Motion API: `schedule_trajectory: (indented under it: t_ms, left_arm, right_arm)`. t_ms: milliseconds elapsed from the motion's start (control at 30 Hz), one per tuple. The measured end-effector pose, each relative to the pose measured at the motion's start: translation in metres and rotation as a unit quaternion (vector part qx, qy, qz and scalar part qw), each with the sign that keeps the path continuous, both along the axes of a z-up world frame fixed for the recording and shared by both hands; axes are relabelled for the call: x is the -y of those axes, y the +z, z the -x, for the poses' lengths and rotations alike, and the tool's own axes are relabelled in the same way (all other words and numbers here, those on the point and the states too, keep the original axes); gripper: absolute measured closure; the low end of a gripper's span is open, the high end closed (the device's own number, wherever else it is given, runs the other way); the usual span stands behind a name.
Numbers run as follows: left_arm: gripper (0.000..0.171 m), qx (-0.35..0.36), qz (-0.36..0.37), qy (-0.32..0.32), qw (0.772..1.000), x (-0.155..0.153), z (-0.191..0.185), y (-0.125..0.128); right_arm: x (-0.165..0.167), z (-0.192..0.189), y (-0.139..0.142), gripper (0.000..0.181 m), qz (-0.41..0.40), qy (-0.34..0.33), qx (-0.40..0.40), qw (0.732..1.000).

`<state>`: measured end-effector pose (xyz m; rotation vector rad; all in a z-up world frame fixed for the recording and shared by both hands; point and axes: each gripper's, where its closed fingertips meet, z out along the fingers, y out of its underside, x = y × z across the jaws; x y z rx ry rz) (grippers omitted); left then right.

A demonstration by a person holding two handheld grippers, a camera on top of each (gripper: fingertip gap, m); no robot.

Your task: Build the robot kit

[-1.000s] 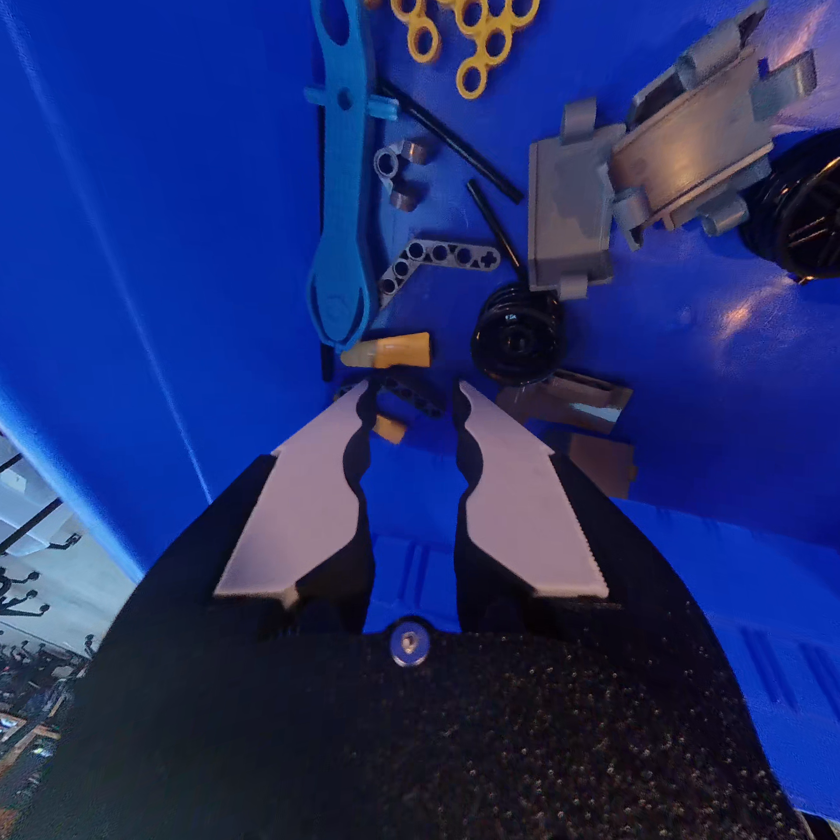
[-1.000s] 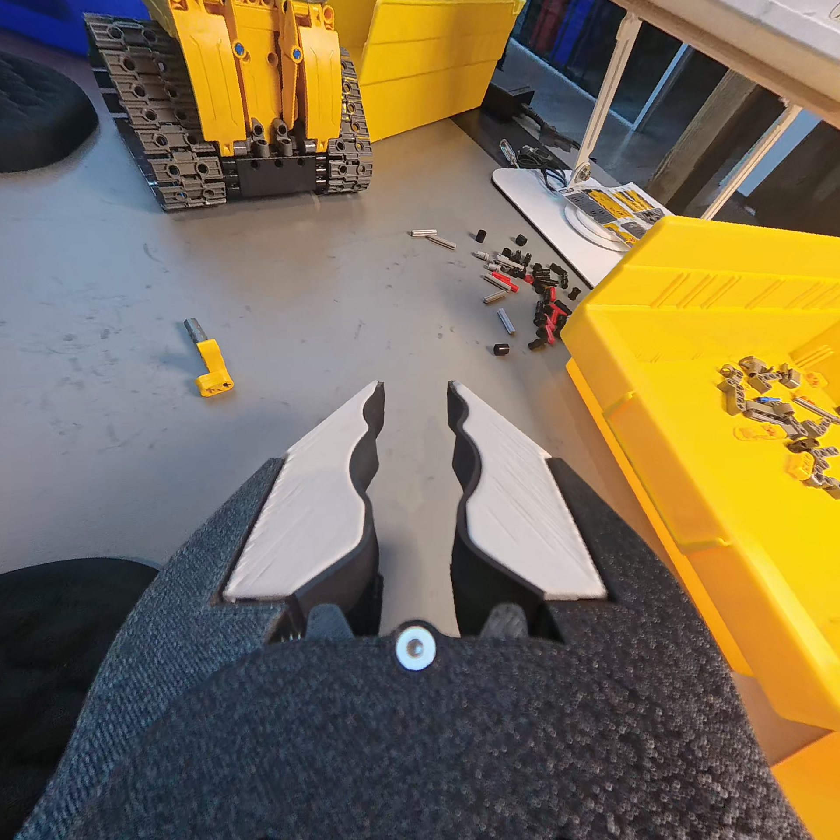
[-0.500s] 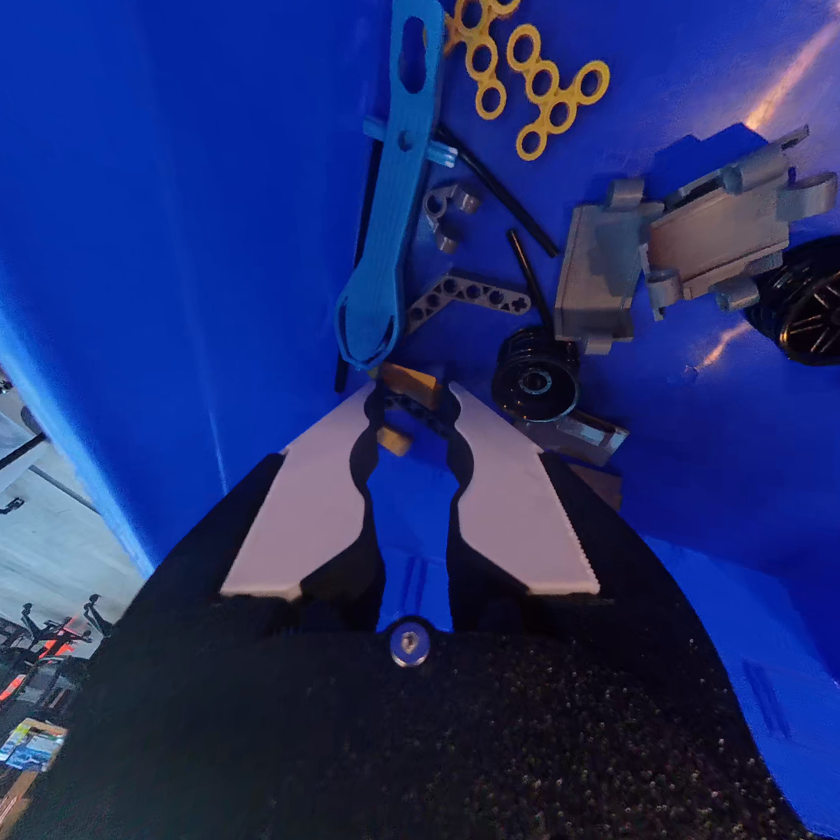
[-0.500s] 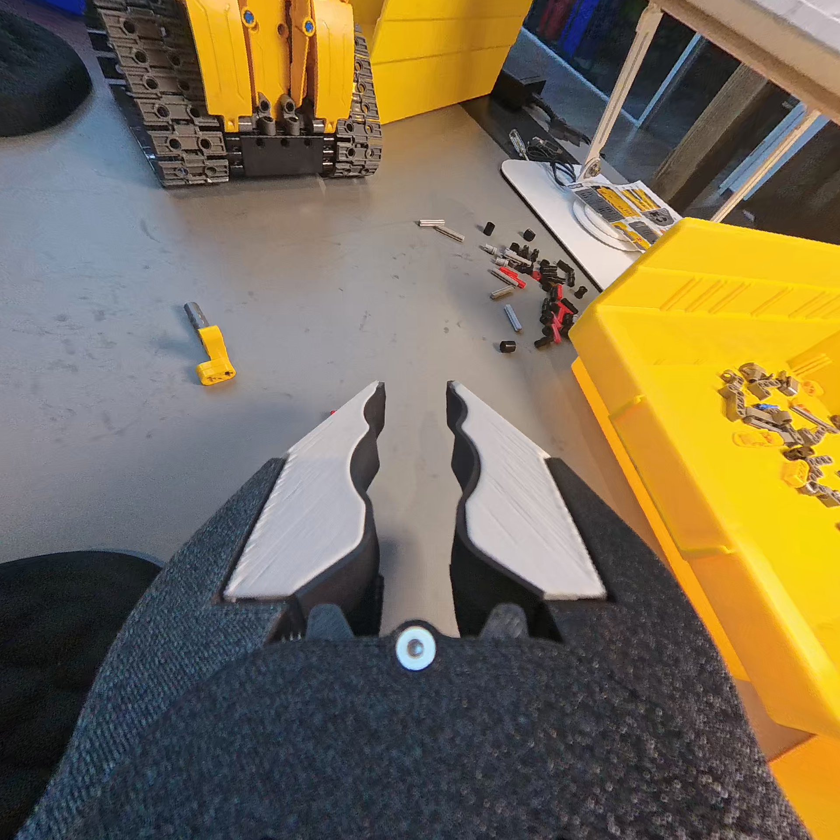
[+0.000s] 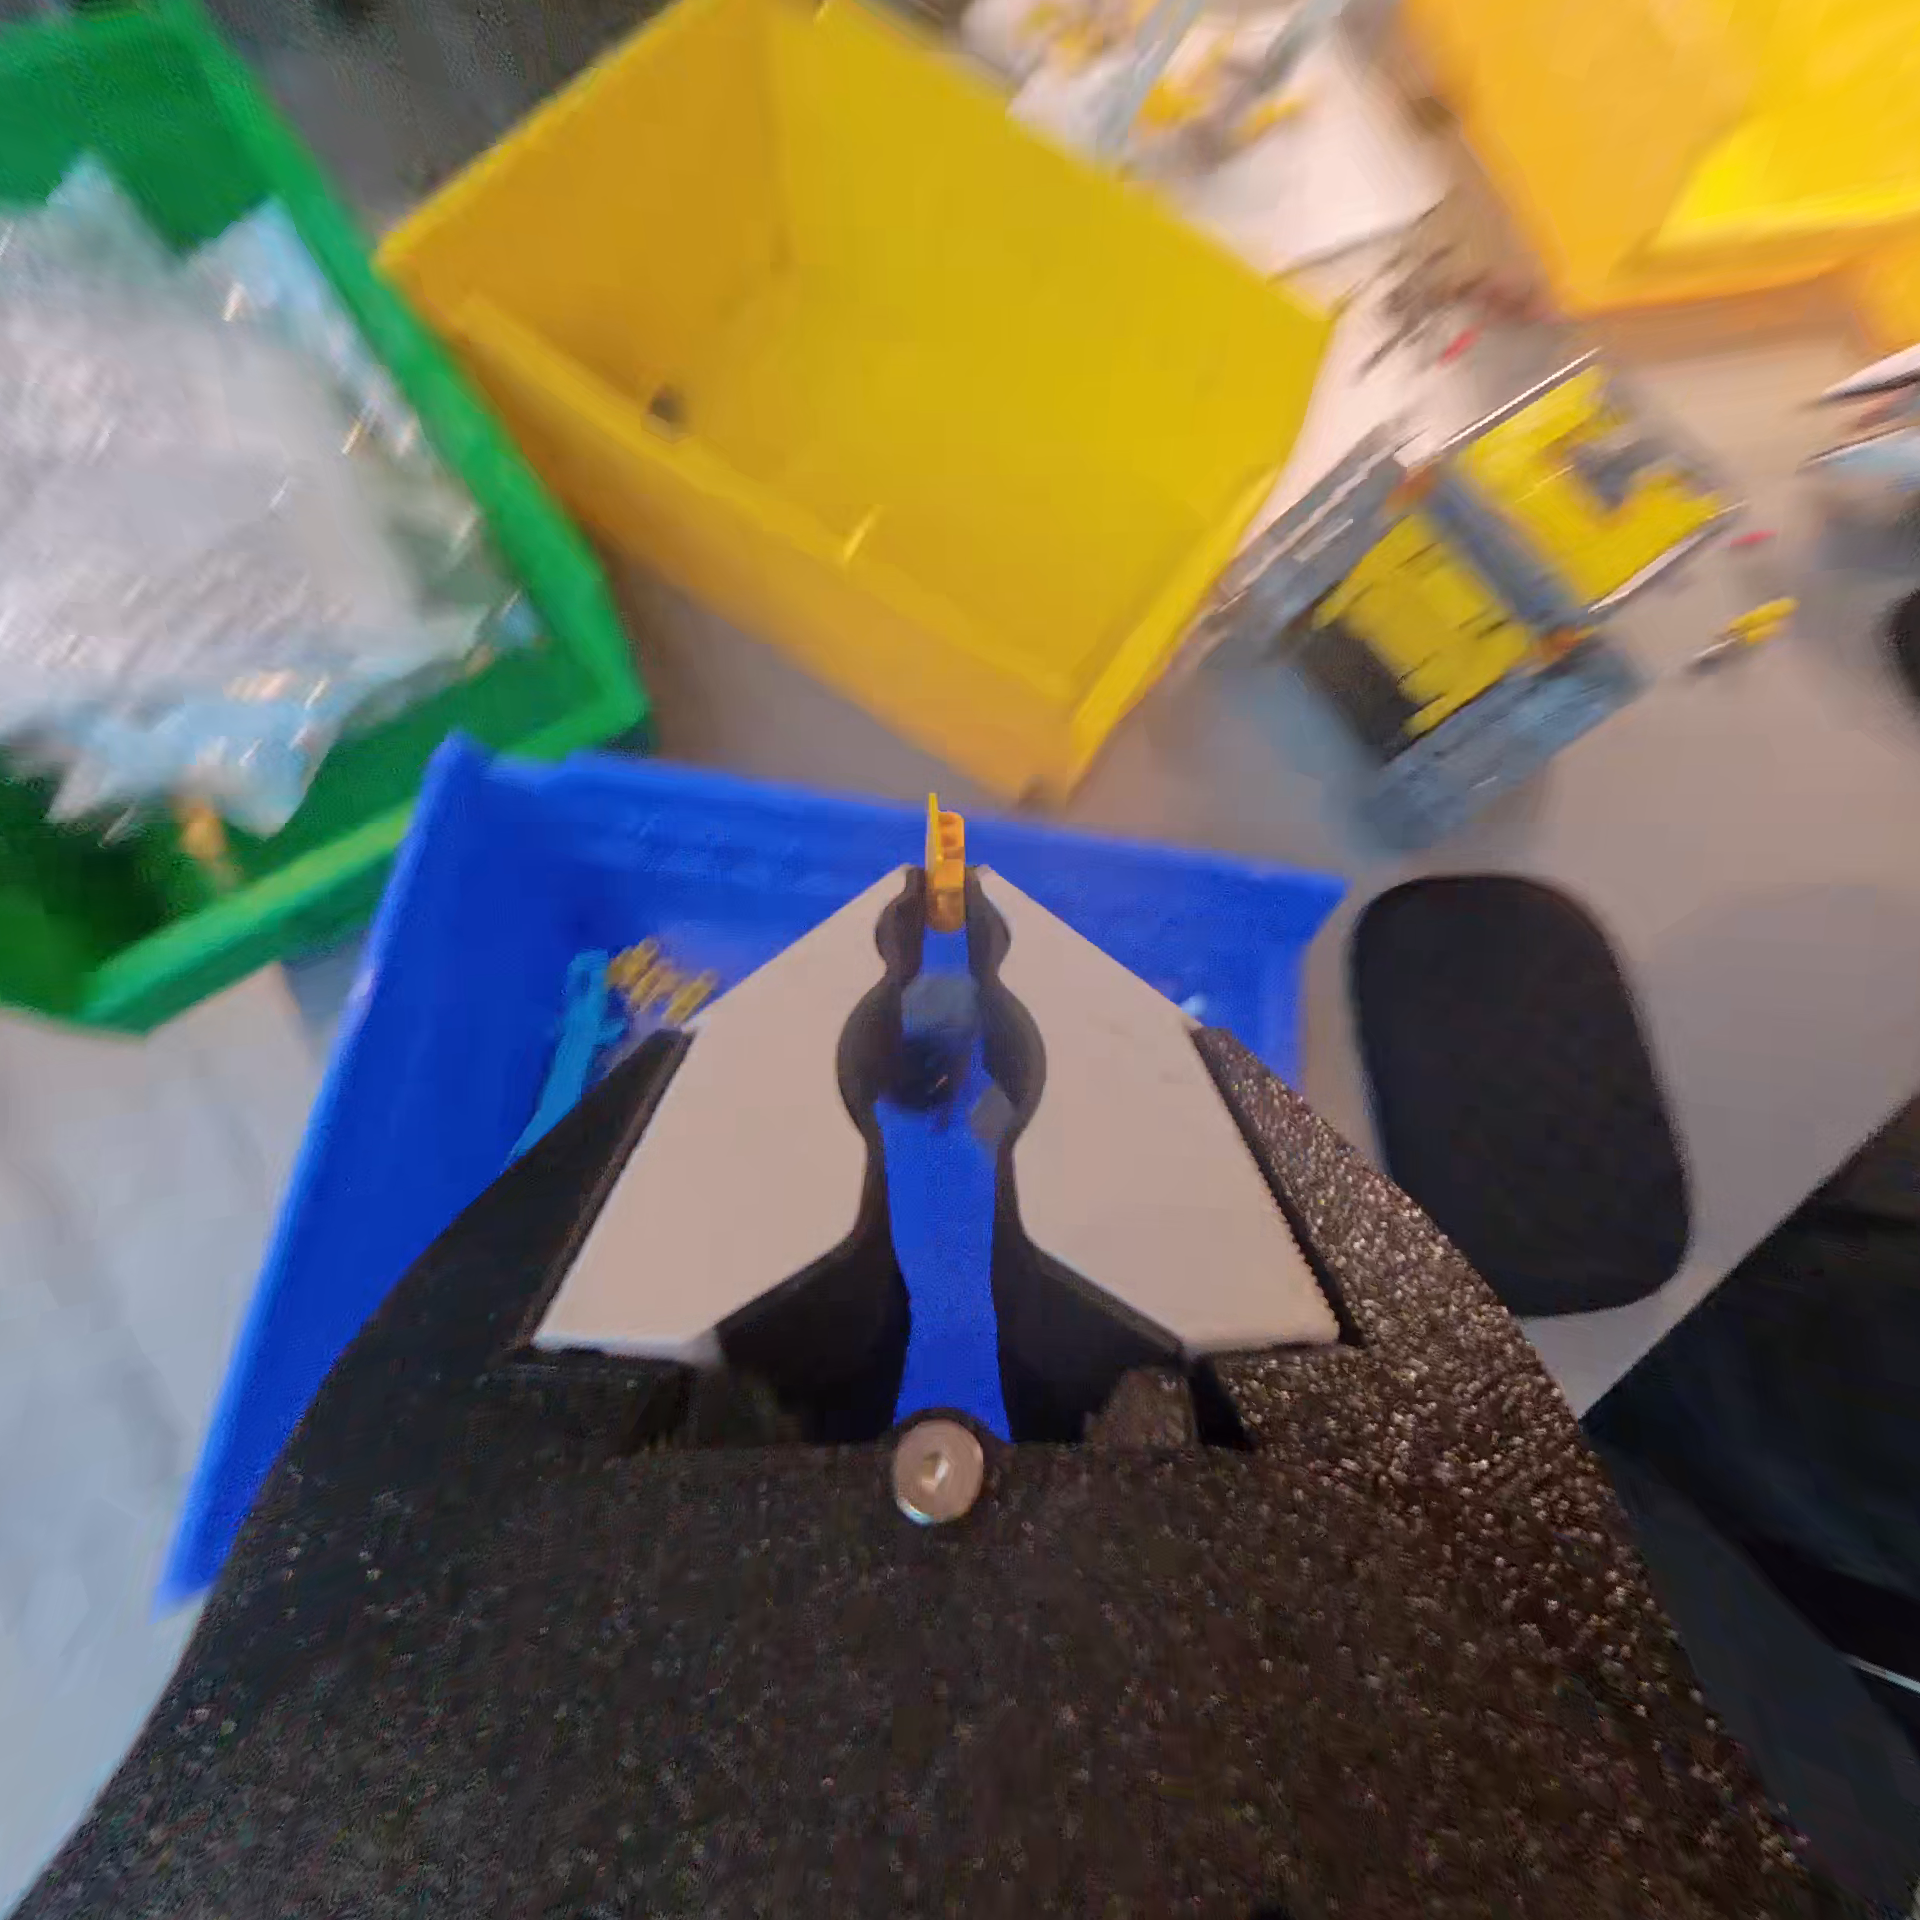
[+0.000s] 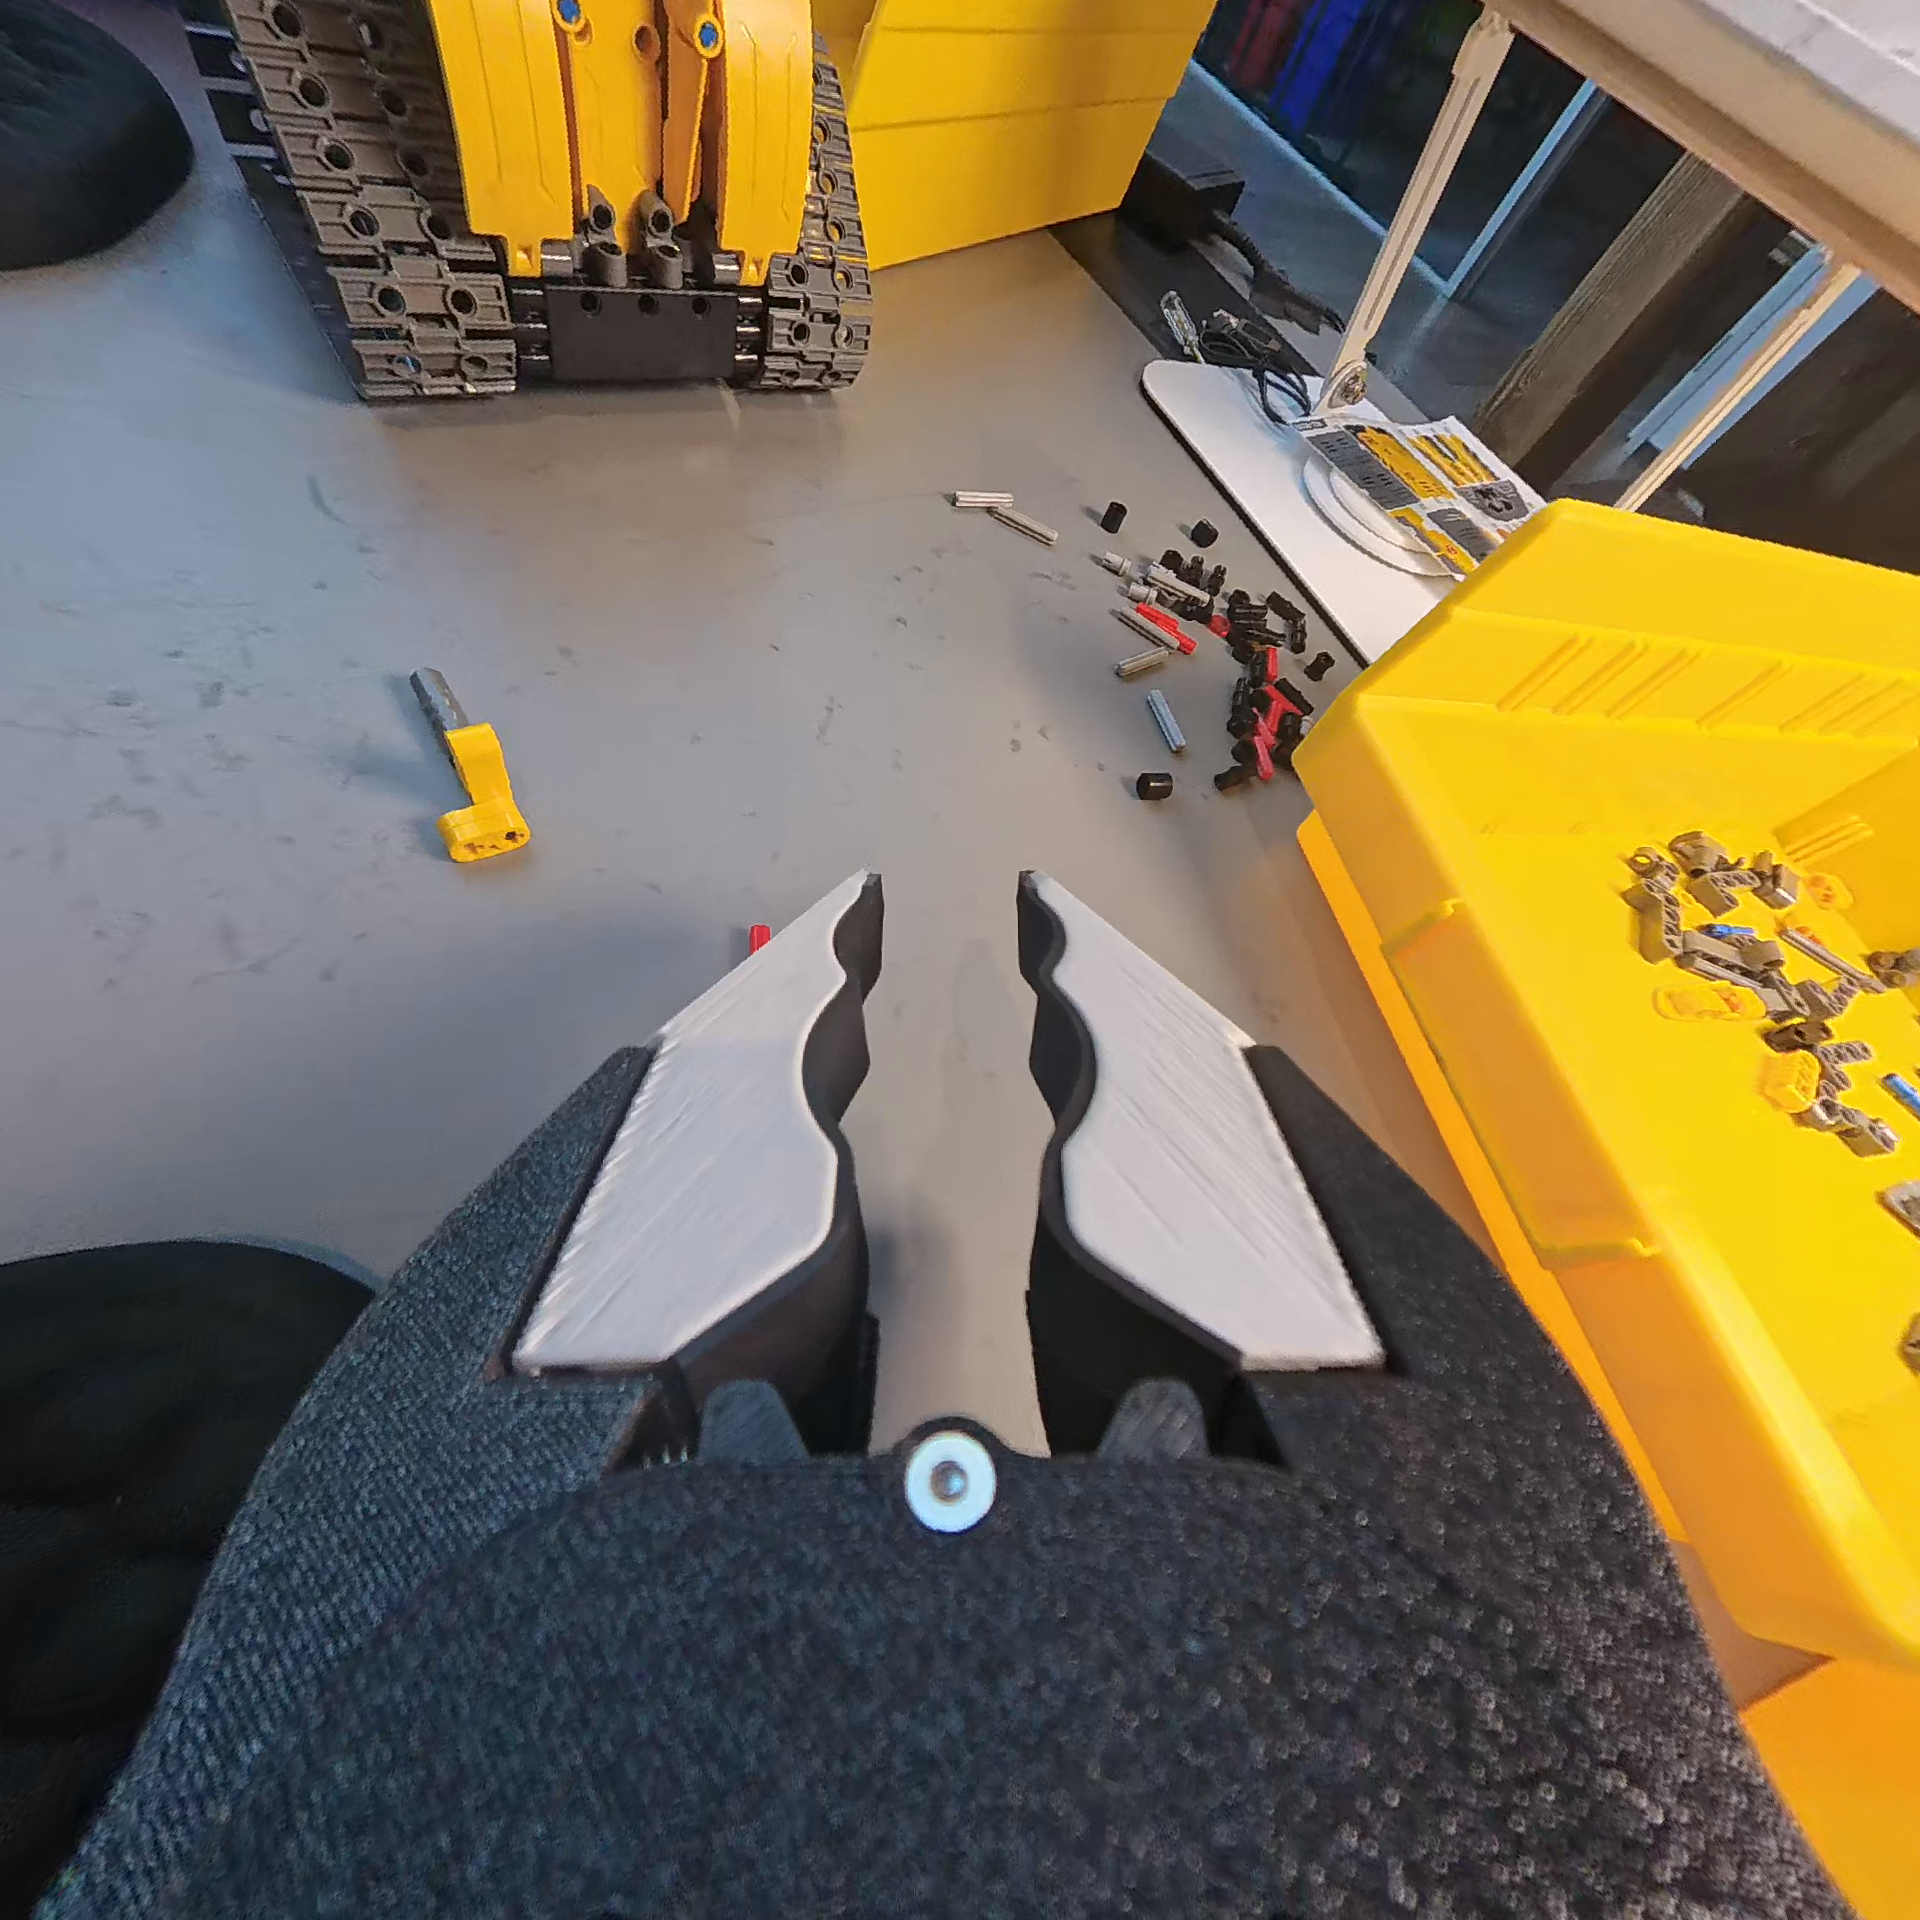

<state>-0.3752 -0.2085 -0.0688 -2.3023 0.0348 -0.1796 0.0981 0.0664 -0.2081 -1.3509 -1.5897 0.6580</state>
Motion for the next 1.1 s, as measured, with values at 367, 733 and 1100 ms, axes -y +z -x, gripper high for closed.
schedule_trajectory:
  t_ms: [367,733,1100]
  left_arm:
    - [0.165,0.311,-0.188,-0.271,0.892,-0.091,-0.355,-0.016]
    - [0.166,0.396,-0.122,-0.333,0.847,-0.124,-0.462,-0.064]
    - [0.154,0.205,0.016,-0.455,0.867,-0.101,-0.465,-0.118]
  right_arm:
    - [0.079,0.018,0.059,0.144,-0.042,0.144,-0.134,0.979]
    - [0.150,0.029,0.073,0.168,-0.057,0.261,-0.149,0.952]
    - [0.169,0.013,0.025,0.168,0.065,0.371,0.011,0.926]
